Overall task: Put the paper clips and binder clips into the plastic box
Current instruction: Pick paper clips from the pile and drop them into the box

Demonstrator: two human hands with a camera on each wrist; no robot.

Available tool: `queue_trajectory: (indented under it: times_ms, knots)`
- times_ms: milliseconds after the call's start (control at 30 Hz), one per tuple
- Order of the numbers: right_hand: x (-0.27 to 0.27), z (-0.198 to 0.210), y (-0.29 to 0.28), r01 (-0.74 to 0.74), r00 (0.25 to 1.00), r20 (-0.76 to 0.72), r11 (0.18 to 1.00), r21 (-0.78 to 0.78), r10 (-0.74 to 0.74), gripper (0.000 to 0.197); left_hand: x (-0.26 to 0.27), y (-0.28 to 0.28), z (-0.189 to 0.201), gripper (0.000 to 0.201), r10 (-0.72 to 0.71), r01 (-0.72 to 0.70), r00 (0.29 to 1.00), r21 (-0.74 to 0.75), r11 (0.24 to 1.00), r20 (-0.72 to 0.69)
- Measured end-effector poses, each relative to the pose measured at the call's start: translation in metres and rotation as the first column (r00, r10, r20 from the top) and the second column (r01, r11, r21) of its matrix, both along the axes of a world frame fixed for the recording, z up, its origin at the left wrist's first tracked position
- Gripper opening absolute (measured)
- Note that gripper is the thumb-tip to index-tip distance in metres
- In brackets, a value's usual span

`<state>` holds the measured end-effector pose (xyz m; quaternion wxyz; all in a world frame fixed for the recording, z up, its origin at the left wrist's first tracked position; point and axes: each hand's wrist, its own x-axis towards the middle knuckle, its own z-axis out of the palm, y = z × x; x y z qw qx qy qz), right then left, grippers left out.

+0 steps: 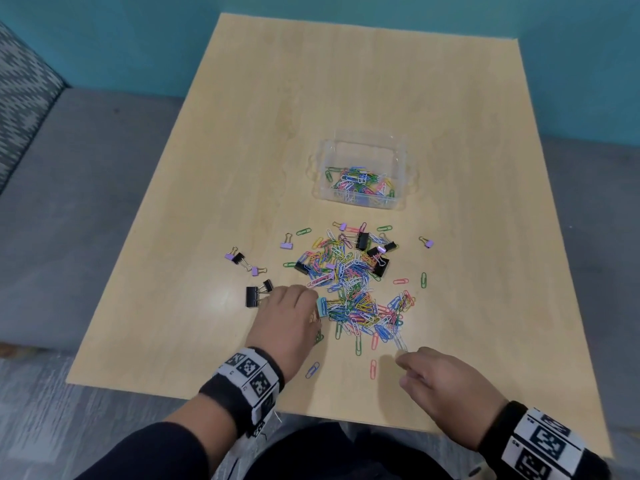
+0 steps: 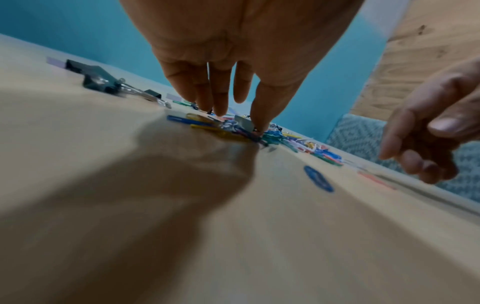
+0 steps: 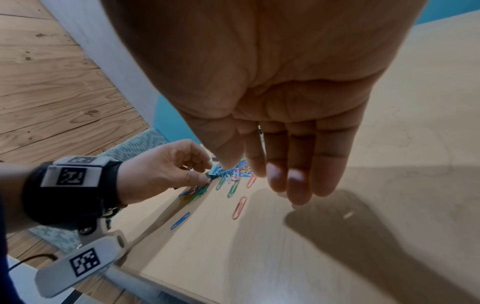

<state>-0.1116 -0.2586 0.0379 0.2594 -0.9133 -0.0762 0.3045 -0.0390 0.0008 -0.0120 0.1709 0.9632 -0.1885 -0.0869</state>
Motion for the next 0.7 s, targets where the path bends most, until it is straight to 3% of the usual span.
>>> queue_trajectory:
  times_ms: [200,233,300,333,433,500,533,600,700]
  knots:
    - [0.003,0.004,0.001,0.002,1.000,0.007,1.000,-0.009,-0.002,0.028,0.021,-0.018,0.011,0.033,-0.094,0.093,0.996,0.158,0.983,-0.001]
    - [0.003,0.005,0.001,0.007,1.000,0.010,1.000,-0.009,-0.007,0.028,0.021,-0.019,0.014,0.032,-0.075,0.075,0.997,0.135,0.988,-0.009]
    - [0.002,0.006,0.000,0.006,1.000,0.014,1.000,-0.011,-0.006,0.027,0.021,-0.019,0.024,0.033,0.056,-0.058,0.986,-0.008,0.998,-0.157]
    - [0.002,0.006,-0.001,0.007,1.000,0.014,1.000,-0.014,-0.006,0.026,0.022,-0.020,0.029,0.034,0.152,-0.188,0.945,-0.101,0.977,-0.290]
    - [0.002,0.006,-0.002,0.007,1.000,0.000,1.000,-0.028,-0.007,0.024,0.027,-0.019,0.038,0.041,0.252,-0.555,0.676,-0.255,0.792,-0.692]
    - [0.004,0.007,0.000,0.003,1.000,-0.007,1.000,-0.029,-0.004,0.025,0.030,-0.013,0.037,0.045,0.210,-0.688,0.543,-0.287,0.667,-0.813]
    - [0.005,0.008,0.001,0.001,1.000,-0.006,1.000,-0.025,-0.002,0.025,0.031,-0.008,0.037,0.045,0.199,-0.716,0.512,-0.288,0.636,-0.836]
    - [0.008,0.009,0.003,-0.003,1.000,-0.005,1.000,-0.025,0.003,0.025,0.028,0.003,0.037,0.040,0.226,-0.710,0.545,-0.302,0.636,-0.807]
    - [0.012,0.009,0.003,-0.003,1.000,-0.009,1.000,-0.030,0.003,0.025,0.021,0.030,0.034,0.023,0.395,-0.612,0.722,-0.258,0.748,-0.568]
